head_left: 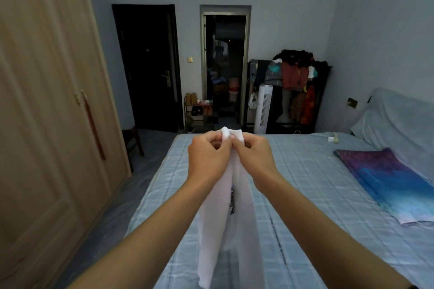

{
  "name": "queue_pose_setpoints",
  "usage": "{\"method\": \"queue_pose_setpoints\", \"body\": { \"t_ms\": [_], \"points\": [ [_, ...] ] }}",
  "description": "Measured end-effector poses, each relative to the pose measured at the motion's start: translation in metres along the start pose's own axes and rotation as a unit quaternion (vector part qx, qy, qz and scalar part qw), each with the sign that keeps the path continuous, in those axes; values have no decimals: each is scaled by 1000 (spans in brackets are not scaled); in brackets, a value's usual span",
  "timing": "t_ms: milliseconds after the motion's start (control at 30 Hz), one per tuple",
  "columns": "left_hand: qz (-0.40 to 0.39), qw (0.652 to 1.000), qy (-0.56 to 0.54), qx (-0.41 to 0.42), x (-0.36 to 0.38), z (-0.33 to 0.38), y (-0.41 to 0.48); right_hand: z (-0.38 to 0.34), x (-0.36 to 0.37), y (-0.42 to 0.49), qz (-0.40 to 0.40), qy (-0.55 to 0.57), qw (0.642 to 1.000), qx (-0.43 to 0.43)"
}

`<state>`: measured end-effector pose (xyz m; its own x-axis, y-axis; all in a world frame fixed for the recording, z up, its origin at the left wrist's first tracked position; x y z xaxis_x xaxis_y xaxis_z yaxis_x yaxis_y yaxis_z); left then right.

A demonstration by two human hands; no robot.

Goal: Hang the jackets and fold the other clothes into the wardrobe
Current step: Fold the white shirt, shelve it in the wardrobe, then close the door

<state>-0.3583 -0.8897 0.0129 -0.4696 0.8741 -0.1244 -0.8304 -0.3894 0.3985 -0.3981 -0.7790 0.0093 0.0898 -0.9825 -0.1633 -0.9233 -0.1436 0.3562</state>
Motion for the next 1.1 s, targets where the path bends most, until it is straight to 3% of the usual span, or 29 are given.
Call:
{"method": "queue_pose_setpoints", "body": {
  "t_ms": [267,367,500,633,733,900,1100],
  "points": [
    [-157,987,-45,-7,-13,20,-10,-6,-17,1,-25,-16,999,-36],
    [-114,991,59,43,-33,19,-4,0,-26,1,13,-55,998,-10],
    [-46,983,142,105,-65,16,-1,6,-32,0,23,-26,999,30],
    [-154,957,240,56,-58,8,-7,4,-28,-3,-8,-11,1000,11],
    [-173,960,215,53,-46,5,-11,-2,-24,-6,-37,-3,999,-6],
    [-125,979,148,59,-46,7,-6,-10,-31,-11,-76,5,996,-50],
    [-199,974,97,58,-47,18,0,-12,-46,-13,-123,10,989,-81]
  ]
}}
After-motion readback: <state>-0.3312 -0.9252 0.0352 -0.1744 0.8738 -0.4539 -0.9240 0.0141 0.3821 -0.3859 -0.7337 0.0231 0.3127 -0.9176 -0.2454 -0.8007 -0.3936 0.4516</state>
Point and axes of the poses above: each hand's wrist, its own y-axis towards the middle knuckle, its own x-axis out of the palm, z = x × y, the point moved 1 cm from there along y, towards the middle knuckle, and after that the axes turned 2 degrees about -y, right-handed, at the moved point
